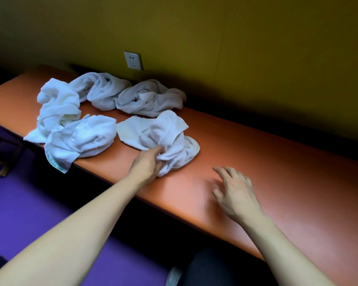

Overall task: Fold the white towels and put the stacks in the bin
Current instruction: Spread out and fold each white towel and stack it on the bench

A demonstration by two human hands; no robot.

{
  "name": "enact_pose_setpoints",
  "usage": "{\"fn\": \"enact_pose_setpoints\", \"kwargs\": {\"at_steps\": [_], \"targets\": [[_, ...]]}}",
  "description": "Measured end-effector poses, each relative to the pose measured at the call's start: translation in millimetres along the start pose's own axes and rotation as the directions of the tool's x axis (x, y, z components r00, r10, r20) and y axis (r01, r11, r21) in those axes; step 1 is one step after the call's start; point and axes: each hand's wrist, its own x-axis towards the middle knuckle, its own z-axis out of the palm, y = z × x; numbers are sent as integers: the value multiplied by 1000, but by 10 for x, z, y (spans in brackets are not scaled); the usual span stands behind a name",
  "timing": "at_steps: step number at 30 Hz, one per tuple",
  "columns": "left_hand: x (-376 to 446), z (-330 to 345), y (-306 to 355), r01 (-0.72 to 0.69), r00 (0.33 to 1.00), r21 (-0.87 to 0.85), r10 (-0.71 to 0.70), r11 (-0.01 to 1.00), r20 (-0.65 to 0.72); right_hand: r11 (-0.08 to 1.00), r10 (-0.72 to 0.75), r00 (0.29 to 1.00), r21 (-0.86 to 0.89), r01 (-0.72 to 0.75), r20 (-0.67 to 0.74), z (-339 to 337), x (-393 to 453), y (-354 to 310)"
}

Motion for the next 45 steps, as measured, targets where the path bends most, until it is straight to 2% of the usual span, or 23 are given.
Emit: {"fn": "enact_pose_setpoints", "kwargs": {"at_steps": [4,8,11,13,15,17,19,24,26,29,31,32,34,36,38,40,43,45], "targets": [[-443,356,384,-183,979,-20,184,983,89,999,-29,999,24,30,-22,-160,-267,-30],[-856,779,941,-281,930,-54,286,958,231,998,-58,992,23,61,-114,-311,-601,96],[-1034,1023,1302,-356,880,-87,366,930,304,998,60,978,-17,-64,-197,-469,-861,285],[-1128,1118,1486,-369,875,-91,379,925,302,984,164,960,-37,-177,-228,-549,-999,488],[-1195,1163,1637,-380,878,-92,390,920,276,966,228,953,-74,-246,-199,-646,-1121,697],[-1240,1162,1769,-385,882,-101,397,918,253,957,256,961,-111,-267,-109,-709,-1199,895],[-1266,1148,1879,-383,890,-118,400,916,220,952,260,962,-148,-269,-79,-736,-1228,1026],[-1279,1090,2153,-406,893,-110,420,907,162,961,242,956,-95,-259,-163,-713,-1152,1161],[-1210,1077,2186,-399,903,-95,409,912,132,971,195,944,-86,-225,-265,-734,-1121,1197],[-1060,1017,2183,-363,932,72,363,929,25,955,294,836,121,-269,-463,-1033,-1158,1252],[-993,895,2206,-296,945,270,322,916,-57,910,371,790,360,-205,-488,-1368,-1222,1246],[-972,827,2244,-264,950,308,301,914,-78,882,390,773,444,-157,-501,-1528,-1253,1251],[-962,713,2379,-228,961,208,255,951,-111,861,393,748,501,-93,-535,-1819,-1307,1247],[-947,576,2561,-174,979,-61,165,983,-119,846,405,703,531,-45,-585,-2036,-1342,1270],[-945,361,2749,-135,991,-263,128,955,-43,837,429,637,548,-14,-640,-2248,-1384,1336],[-951,114,2890,-215,963,-240,246,947,109,837,450,586,547,-14,-674,-2468,-1443,1400],[-1012,-55,3019,-362,814,-183,406,914,416,848,433,574,531,3,-695,-2749,-1533,1411],[-1144,-40,3098,-354,735,-246,431,902,523,852,420,573,523,18,-704,-2892,-1564,1364]]}}
